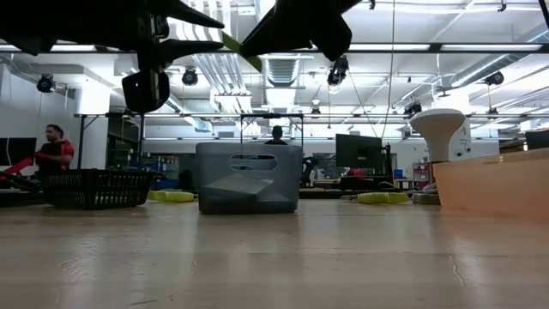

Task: Pick & Place School Supplies
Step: Put the middle light green eraser into the black bin

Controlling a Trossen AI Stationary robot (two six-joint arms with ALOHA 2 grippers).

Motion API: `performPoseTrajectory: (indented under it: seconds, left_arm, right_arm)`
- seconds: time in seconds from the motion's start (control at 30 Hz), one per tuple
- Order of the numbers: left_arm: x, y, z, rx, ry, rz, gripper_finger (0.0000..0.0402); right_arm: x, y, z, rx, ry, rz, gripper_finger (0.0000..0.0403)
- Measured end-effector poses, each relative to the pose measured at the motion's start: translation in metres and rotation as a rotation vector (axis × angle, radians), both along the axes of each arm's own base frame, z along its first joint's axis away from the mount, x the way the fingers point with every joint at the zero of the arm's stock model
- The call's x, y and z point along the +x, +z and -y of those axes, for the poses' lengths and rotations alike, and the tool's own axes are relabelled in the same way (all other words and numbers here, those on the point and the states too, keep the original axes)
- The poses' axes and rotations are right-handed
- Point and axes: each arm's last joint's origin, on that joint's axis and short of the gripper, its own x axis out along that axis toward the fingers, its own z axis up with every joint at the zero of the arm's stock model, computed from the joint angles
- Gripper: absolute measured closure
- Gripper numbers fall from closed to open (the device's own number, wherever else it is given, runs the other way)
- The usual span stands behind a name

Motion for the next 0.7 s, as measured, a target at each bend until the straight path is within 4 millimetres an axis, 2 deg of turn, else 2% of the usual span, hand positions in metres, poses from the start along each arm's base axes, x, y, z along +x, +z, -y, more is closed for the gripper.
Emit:
performPoseTrajectory:
  seconds: [0.7]
  left_arm:
    - [0.0021,-0.0004,-0.0039,0.027,0.004,-0.031,0.0310]
  right_arm:
    - [0.0039,0.0062,-0.0022,0.027,0.029,0.037,0.0333]
